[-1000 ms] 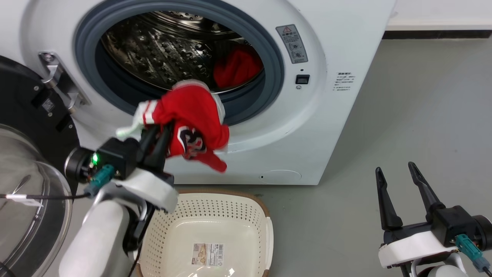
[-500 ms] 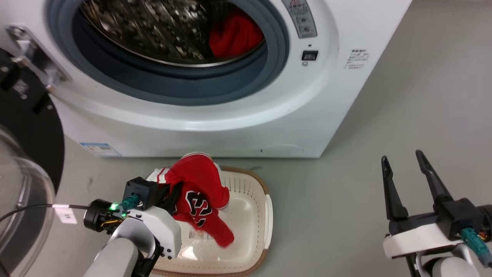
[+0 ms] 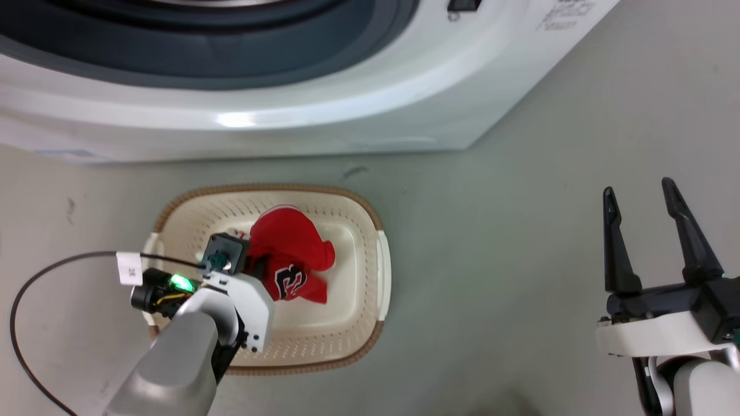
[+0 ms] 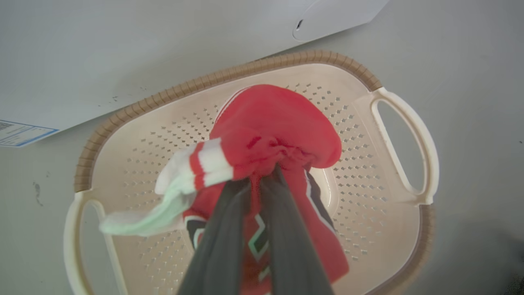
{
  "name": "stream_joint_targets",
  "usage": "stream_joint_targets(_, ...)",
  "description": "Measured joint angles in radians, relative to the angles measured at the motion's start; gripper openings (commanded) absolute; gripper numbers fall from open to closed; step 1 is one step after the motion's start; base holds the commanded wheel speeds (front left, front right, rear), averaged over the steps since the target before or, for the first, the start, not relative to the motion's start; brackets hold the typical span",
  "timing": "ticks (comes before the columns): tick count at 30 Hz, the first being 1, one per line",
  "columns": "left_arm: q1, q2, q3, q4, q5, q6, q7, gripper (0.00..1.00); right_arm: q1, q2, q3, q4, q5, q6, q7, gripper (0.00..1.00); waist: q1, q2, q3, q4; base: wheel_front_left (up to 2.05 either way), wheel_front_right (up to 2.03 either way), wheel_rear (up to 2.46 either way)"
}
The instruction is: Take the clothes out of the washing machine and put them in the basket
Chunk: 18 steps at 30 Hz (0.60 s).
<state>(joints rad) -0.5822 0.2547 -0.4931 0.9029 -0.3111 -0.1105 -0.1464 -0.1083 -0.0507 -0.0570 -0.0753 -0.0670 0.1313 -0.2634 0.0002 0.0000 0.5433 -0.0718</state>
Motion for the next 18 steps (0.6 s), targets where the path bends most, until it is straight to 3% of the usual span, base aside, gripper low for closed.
stream_joint_targets(9,-0.175,-0.055,0.008,0.263,-0.026,0.001,0.000,0.00,-0.034,0.000,-0.007,-0.048,0.018,0.000,0.000,1.00,0.0001,0.0000,0.158,-0.039,0.00,0.00,0.00)
stream_joint_targets(18,-0.237,-0.073,0.024,0.355,-0.055,0.014,-0.024,0.00,-0.056,0.000,0.002,-0.061,0.033,0.000,0.000,1.00,0.0000,0.0000,0.241,-0.075,0.00,0.00,0.00)
